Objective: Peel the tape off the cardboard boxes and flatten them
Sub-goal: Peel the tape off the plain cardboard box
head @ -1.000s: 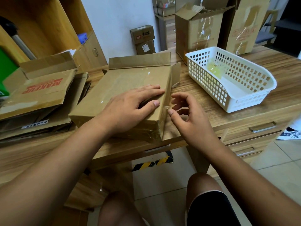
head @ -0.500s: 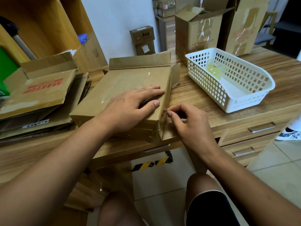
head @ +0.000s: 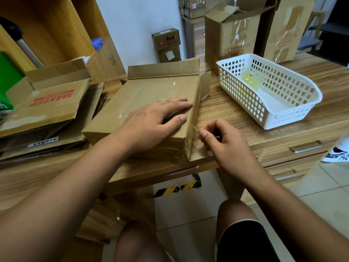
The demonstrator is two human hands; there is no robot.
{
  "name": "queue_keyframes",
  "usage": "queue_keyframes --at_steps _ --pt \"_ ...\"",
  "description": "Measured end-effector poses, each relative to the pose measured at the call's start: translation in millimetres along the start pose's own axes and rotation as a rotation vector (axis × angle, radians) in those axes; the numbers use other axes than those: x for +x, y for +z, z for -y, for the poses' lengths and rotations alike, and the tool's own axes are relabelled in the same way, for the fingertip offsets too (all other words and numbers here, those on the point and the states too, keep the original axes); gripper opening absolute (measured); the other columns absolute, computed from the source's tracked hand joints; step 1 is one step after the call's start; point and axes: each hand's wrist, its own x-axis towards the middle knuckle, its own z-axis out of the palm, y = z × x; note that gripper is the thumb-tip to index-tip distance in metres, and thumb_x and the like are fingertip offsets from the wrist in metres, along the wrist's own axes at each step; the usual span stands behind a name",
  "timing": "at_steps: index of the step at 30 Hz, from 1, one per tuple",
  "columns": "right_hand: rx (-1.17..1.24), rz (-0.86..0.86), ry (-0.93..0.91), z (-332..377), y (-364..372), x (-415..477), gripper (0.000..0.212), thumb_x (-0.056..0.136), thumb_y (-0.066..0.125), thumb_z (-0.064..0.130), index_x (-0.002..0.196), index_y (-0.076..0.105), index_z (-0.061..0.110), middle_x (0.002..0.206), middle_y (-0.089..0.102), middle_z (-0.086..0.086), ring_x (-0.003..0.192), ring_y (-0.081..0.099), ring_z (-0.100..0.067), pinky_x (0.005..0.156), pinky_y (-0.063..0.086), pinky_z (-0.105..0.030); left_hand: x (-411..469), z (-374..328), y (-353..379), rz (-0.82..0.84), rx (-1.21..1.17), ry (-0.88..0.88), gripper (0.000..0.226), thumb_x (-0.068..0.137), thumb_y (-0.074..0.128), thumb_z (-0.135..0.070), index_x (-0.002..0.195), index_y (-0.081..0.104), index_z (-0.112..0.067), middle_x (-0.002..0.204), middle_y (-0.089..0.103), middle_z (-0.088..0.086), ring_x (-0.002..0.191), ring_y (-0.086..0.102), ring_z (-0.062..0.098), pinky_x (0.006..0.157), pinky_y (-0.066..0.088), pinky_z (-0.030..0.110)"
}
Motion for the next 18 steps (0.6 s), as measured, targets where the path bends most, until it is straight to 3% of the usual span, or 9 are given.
queue_keyframes --at_steps 5,13,18 --pt "-0.005 0.024 0.001 1 2 4 0.013 0.102 0.058 0.022 0.091 0.058 0.031 0.101 0.064 0.007 0.096 0.063 -0.009 0.081 0.052 -0.029 0 0 1 -0.005 0.013 0.001 0.053 0.093 0.029 -0.064 0.145 0.035 -0.057 0.154 0.031 -0.032 0.143 0.025 -0.006 0.114 0.034 0.045" --pt "0.000 -0.023 -0.063 1 2 -12 0.011 0.100 0.061 0.016 0.096 0.065 0.026 0.092 0.072 0.008 0.090 0.070 -0.008 0.079 0.059 -0.042 0 0 1 0.001 -0.002 0.000 0.052 0.093 0.030 -0.064 0.144 0.035 -0.058 0.154 0.031 -0.032 0.142 0.024 -0.006 0.114 0.032 0.044" --pt "0.021 -0.031 -0.080 5 2 -24 0.018 0.100 0.061 0.014 0.091 0.061 0.029 0.087 0.073 0.008 0.084 0.070 -0.009 0.074 0.058 -0.039 1 3 1 -0.009 0.002 0.006 0.050 0.094 0.031 -0.065 0.143 0.034 -0.060 0.153 0.031 -0.034 0.141 0.026 -0.007 0.110 0.036 0.043"
